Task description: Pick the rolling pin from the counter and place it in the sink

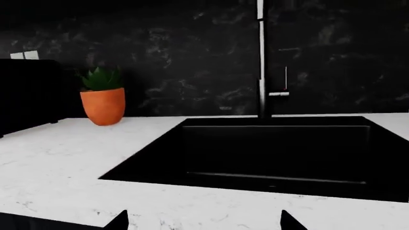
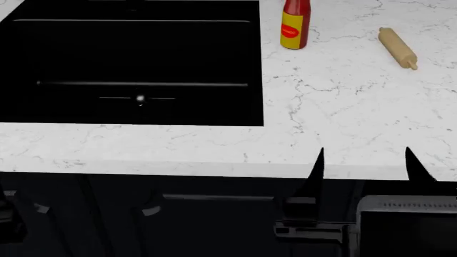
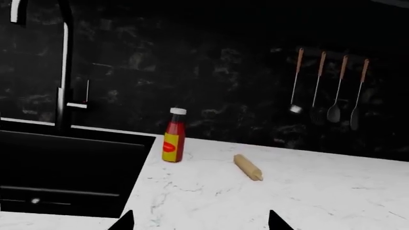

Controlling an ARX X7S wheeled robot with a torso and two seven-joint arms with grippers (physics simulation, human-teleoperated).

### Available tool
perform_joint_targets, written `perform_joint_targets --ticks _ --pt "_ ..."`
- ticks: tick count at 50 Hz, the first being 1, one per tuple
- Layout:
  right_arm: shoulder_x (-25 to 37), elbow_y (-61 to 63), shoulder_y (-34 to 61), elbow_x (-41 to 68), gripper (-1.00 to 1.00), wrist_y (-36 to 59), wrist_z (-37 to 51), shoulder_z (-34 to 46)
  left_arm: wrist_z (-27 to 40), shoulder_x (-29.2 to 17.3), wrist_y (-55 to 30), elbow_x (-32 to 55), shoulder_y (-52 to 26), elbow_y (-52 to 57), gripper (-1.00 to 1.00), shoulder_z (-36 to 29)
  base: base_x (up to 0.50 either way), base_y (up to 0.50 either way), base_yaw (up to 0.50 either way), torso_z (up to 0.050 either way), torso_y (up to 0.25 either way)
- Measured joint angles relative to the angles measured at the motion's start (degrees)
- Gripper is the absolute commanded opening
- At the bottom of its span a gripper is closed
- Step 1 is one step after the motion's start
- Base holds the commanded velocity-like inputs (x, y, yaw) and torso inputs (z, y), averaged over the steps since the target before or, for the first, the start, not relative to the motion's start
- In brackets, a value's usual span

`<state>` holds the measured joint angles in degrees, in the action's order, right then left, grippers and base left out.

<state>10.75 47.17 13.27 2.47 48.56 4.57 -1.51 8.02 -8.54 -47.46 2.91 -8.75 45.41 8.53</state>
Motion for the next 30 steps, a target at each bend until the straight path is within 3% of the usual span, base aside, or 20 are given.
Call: perform_joint_targets --ticks 15,30 --pt "4.03 4.95 14.62 4.43 1.0 18.96 -3.88 -5.39 -2.41 -3.75 -8.98 3.16 -8.52 0.17 1.0 1.74 0.0 0.0 0.0 0.0 0.0" --pt "4.95 6.22 19.67 6.5 1.0 25.12 -5.2 -6.41 -3.04 -4.46 -10.75 4.57 -10.95 -0.48 1.0 1.61 0.01 -0.01 0.0 0.0 0.0"
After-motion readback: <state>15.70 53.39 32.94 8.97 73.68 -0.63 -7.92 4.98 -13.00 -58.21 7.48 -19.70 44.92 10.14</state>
